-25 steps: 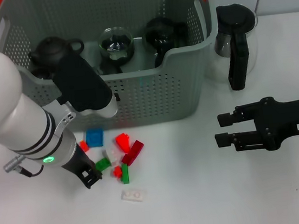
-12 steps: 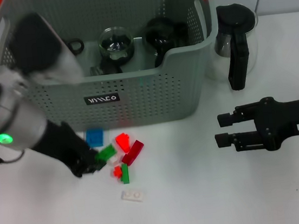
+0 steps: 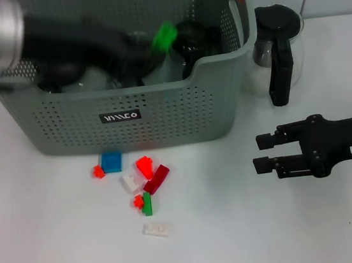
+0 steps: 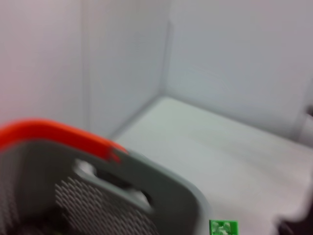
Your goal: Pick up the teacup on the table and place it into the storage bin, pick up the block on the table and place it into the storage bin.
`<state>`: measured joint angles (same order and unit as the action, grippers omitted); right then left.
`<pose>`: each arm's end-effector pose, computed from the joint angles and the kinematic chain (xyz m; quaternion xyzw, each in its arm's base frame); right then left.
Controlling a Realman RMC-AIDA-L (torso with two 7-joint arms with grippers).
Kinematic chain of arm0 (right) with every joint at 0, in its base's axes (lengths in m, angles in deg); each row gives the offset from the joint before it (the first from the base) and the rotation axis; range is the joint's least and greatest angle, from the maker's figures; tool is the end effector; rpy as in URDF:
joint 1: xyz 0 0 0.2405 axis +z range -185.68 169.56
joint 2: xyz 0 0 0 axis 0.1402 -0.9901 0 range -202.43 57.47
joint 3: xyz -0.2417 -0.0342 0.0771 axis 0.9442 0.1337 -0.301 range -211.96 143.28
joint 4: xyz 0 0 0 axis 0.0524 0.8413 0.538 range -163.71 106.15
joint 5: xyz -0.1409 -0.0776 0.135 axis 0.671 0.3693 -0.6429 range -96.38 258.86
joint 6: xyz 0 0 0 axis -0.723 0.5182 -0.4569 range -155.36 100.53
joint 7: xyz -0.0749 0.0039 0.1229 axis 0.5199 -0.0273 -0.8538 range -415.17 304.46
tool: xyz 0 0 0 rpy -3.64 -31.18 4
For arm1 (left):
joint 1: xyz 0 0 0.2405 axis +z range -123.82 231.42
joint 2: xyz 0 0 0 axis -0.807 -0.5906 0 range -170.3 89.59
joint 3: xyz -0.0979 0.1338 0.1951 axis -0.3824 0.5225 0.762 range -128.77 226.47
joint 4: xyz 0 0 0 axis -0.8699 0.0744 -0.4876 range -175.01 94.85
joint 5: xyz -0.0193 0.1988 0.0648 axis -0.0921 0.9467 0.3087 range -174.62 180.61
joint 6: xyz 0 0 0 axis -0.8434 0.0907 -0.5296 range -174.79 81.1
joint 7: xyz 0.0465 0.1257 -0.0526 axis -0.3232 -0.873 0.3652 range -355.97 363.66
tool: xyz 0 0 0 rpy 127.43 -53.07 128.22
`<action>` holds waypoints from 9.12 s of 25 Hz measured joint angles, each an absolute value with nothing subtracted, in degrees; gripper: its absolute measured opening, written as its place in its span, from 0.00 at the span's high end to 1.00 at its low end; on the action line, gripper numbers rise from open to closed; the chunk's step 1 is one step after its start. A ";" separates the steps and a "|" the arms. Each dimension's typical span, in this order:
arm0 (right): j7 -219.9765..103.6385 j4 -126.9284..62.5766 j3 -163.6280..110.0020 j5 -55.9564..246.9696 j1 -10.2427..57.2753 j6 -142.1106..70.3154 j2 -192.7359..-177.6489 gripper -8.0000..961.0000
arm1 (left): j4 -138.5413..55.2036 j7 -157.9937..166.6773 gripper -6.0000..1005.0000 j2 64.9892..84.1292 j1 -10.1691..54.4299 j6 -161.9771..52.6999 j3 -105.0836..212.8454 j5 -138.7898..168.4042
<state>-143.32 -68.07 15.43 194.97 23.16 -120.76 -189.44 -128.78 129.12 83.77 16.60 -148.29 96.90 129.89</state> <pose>0.2469 0.3230 -0.0048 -0.9520 0.2283 0.2007 0.0346 -0.1171 0.3512 0.0768 -0.9608 -0.2012 -0.1153 0.1519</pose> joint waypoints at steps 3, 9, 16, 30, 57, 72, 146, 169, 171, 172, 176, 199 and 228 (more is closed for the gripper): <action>-143.27 -68.07 15.43 194.97 23.20 -120.76 -189.51 0.39 | -123.16 130.58 0.73 83.23 12.93 -139.48 97.65 131.22; -143.26 -68.07 15.37 194.86 23.01 -120.75 -189.54 0.39 | -103.95 131.59 0.71 79.82 5.06 -121.92 99.26 137.35; -143.32 -68.07 15.39 194.87 23.36 -120.76 -189.56 0.39 | -93.82 131.65 0.69 79.33 3.10 -110.16 104.96 143.61; -143.79 -68.07 15.40 194.88 23.48 -120.69 -189.52 0.39 | -98.76 135.64 0.65 81.70 2.88 -112.00 106.23 152.40; -143.84 -68.14 15.65 194.88 23.65 -120.56 -189.35 0.39 | -117.61 117.01 0.28 83.66 28.06 -151.40 106.67 139.16; -143.86 -68.12 15.63 194.88 23.48 -120.46 -189.28 0.39 | -104.00 119.19 0.28 84.00 21.37 -135.47 112.43 144.98; -143.86 -68.16 15.40 194.97 23.45 -120.06 -189.11 0.39 | -106.59 126.14 0.29 83.90 22.13 -130.79 117.14 151.23; -143.86 -68.16 15.40 194.97 23.49 -120.05 -188.93 0.39 | -105.96 129.52 0.29 83.99 22.87 -124.04 124.57 155.35; -143.86 -68.16 15.40 194.96 23.49 -120.05 -188.93 0.39 | -106.24 129.57 0.29 83.99 22.90 -123.97 124.59 155.94; -143.86 -68.16 15.40 194.96 23.49 -120.05 -188.93 0.39 | -106.39 129.61 0.29 83.99 22.92 -123.98 124.60 156.03; -143.86 -68.16 15.40 194.97 23.49 -120.05 -188.94 0.39 | -107.03 129.68 0.29 83.94 22.99 -124.18 124.18 156.11; -143.86 -68.16 15.40 194.97 23.62 -120.05 -188.94 0.39 | -106.90 131.08 0.52 84.10 23.51 -124.48 125.83 156.03; -143.86 -68.15 15.40 194.98 23.37 -120.21 -188.94 0.39 | -121.49 123.15 0.78 82.24 17.82 -158.06 97.78 142.61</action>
